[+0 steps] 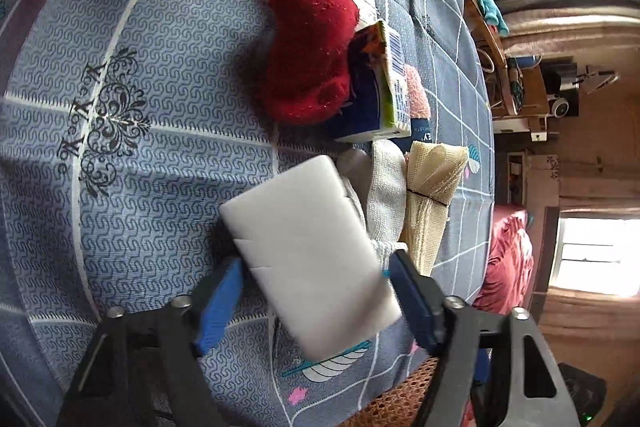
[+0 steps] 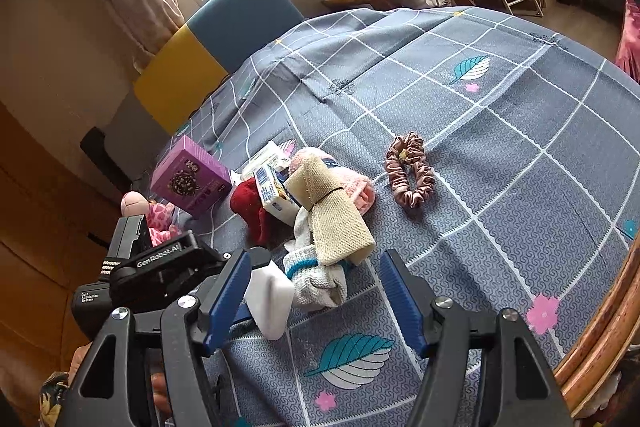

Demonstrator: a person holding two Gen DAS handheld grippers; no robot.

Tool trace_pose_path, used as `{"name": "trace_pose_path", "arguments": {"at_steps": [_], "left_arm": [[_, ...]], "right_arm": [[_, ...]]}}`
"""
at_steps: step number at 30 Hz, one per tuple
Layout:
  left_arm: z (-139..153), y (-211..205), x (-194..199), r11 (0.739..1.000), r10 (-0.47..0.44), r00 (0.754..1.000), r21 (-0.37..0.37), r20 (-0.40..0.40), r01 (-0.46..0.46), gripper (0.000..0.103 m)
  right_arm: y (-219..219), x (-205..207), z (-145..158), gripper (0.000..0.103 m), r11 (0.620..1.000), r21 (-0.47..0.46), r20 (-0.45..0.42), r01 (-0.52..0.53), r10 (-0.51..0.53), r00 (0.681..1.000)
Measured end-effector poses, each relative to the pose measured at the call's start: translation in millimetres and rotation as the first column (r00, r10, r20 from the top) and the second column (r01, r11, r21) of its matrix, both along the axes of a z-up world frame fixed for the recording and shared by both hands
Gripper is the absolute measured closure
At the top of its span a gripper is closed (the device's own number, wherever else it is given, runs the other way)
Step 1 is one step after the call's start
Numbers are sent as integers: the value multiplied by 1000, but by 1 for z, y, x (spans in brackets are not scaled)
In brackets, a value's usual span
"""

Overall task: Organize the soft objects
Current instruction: 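Reach the left gripper to the white sponge block and grasp it, then lift the white sponge block while the right gripper grasps the pink scrunchie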

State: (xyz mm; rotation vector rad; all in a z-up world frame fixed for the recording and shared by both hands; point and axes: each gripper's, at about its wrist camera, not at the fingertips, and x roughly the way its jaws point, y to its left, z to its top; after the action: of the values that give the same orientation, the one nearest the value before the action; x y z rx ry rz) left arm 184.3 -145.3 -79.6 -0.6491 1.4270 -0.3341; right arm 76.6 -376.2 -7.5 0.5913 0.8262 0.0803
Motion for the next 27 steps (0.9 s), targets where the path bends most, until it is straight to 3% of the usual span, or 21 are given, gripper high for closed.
{"name": "trace_pose_path", "arguments": {"at_steps": [7, 10, 15, 18, 21, 27], "left_arm": [[14, 17, -13, 996, -86, 990, 10, 115, 85, 42], [33, 33, -22, 985, -166, 964, 89, 208, 151, 42], [41, 71, -38, 947, -294, 920, 210, 259, 244, 42], [32, 99, -48, 924, -334, 906, 281, 258, 261, 41], [21, 125, -50, 923, -326, 914, 291, 241, 252, 41], [3, 124, -52, 909, -320, 917, 351, 237, 226, 39]], "right_arm": [[2, 0, 1, 35, 1000, -15, 3, -1, 2, 1000], [-1, -1, -1, 35, 1000, 0, -14, 12, -12, 1000], [-5, 11, -8, 35, 1000, 3, -96, 12, -12, 995], [-9, 26, -6, 39, 998, -54, -135, 29, -36, 990], [-21, 49, -4, 50, 988, -136, -170, 71, -94, 981], [-30, 111, -28, 59, 951, -307, -300, 40, -137, 944]]}}
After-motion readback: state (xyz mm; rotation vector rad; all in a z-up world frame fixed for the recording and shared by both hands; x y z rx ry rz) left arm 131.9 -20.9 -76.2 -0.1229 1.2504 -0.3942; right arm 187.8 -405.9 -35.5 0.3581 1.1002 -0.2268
